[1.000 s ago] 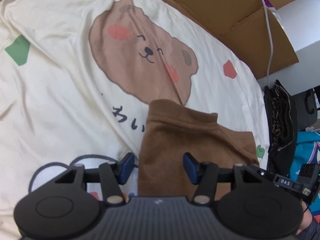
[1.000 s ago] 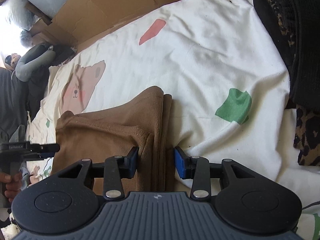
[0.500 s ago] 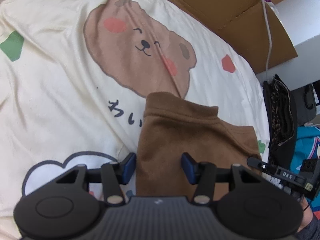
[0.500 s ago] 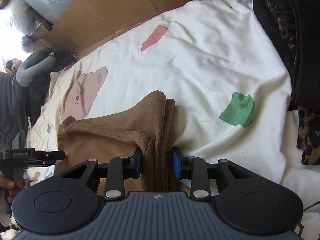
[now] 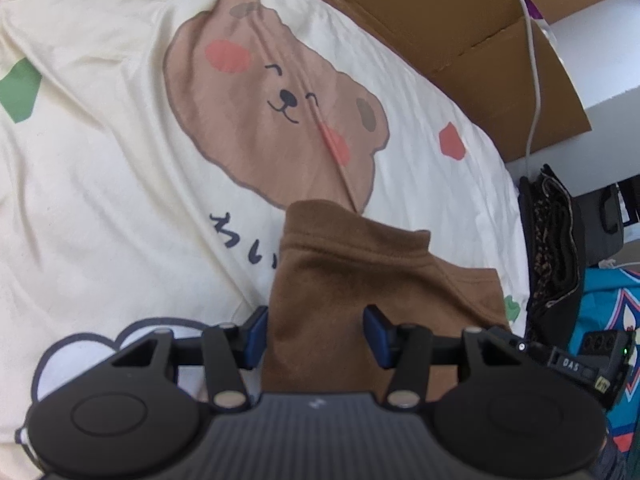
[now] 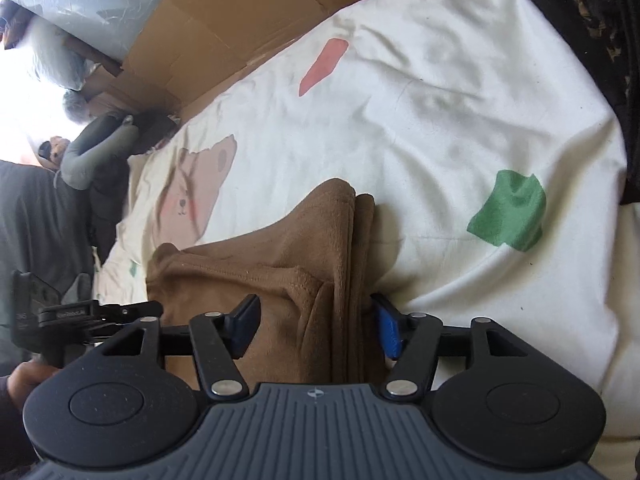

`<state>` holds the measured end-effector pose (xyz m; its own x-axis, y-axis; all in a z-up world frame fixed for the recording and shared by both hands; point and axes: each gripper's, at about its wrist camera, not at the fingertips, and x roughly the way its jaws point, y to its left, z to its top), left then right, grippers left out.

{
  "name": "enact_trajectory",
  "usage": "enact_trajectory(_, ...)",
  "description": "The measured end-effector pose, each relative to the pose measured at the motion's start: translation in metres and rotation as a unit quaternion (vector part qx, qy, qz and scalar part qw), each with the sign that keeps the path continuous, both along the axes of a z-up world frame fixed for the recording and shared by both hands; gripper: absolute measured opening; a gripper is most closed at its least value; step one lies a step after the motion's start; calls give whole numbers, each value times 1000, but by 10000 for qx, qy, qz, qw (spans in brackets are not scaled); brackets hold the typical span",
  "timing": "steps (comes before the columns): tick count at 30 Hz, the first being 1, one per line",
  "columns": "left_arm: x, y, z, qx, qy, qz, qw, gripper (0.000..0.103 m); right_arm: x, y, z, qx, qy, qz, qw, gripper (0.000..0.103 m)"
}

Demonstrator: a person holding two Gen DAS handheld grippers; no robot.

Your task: Fold clothes

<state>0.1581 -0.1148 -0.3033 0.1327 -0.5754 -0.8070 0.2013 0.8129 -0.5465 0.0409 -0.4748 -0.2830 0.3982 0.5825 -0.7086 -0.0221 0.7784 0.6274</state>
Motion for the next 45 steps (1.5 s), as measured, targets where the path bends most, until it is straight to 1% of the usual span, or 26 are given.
enact_trajectory(1,0,0,0,-13,-6,-6,10000,53,1,-1,0,-6,26,16,10000,36)
enact_trajectory(2,0,0,-1,-26,-5,-5,10000,53,1,-4,1,36,74,21,10000,29)
enact_trajectory(3,0,0,0,-44,-1,-10,10000,54,1,-9,2,170,110,9,9998,29)
enact_trajectory(5,1,1,1,-128,19,-46,9999,53,-3,-16,8,483,41,23,9988,29)
enact_trajectory(6,1,1,2,-183,29,-61,9998,53,-4,-17,10,550,22,42,9985,30)
enact_trajectory(9,2,4,3,-393,98,-48,9992,52,-6,-15,7,456,104,53,9989,33)
enact_trajectory(10,2,4,3,-399,103,-47,9991,52,-6,-16,5,465,149,31,9988,35)
enact_trajectory(12,2,4,1,-367,121,-46,9992,52,-6,-18,-1,589,228,-25,9980,37)
enact_trajectory(13,2,3,1,-362,138,-38,9992,52,-6,-19,-3,651,267,-53,9975,45)
enact_trajectory(14,3,3,0,-357,146,-41,9992,52,-5,-21,-6,713,307,-81,9969,47)
enact_trajectory(18,3,2,-2,-292,193,-98,9993,52,-4,-25,-17,960,465,-193,9941,48)
enact_trajectory(20,3,2,-4,-273,227,-128,9993,52,-3,-24,-19,1021,467,-173,9935,53)
enact_trajectory(22,2,3,-5,-279,243,-141,9992,52,-2,-22,-19,1030,459,-123,9935,54)
enact_trajectory(24,2,5,-5,-314,260,-139,9991,51,0,-21,-20,1053,460,-95,9933,52)
enact_trajectory(25,2,7,-5,-343,271,-130,9990,50,0,-22,-20,1113,470,-90,9926,47)
enact_trajectory(26,3,8,-5,-366,275,-117,9989,50,0,-23,-21,1201,486,-81,9915,40)
enact_trajectory(28,4,9,-5,-404,276,-84,9988,50,0,-25,-22,1247,489,-36,9910,33)
enact_trajectory(30,5,10,-7,-466,274,-31,9985,50,0,-27,-25,1299,489,-81,9903,33)
enact_trajectory(33,7,11,-11,-662,228,47,9975,50,1,-27,-29,1322,537,-152,9896,33)
enact_trajectory(36,10,12,-15,-858,223,82,9960,51,5,-24,-30,1336,573,-91,9893,34)
enact_trajectory(38,14,13,-16,-985,249,191,9946,50,7,-23,-30,1342,585,-43,9892,34)
enact_trajectory(41,22,14,-14,-1146,185,327,9927,50,7,-23,-25,1349,505,8,9896,33)
enact_trajectory(43,26,13,-12,-1169,143,331,9925,47,6,-26,-22,1422,438,-26,9889,33)
enact_trajectory(45,27,13,-10,-1146,92,256,9930,46,4,-27,-21,1473,408,-60,9882,33)
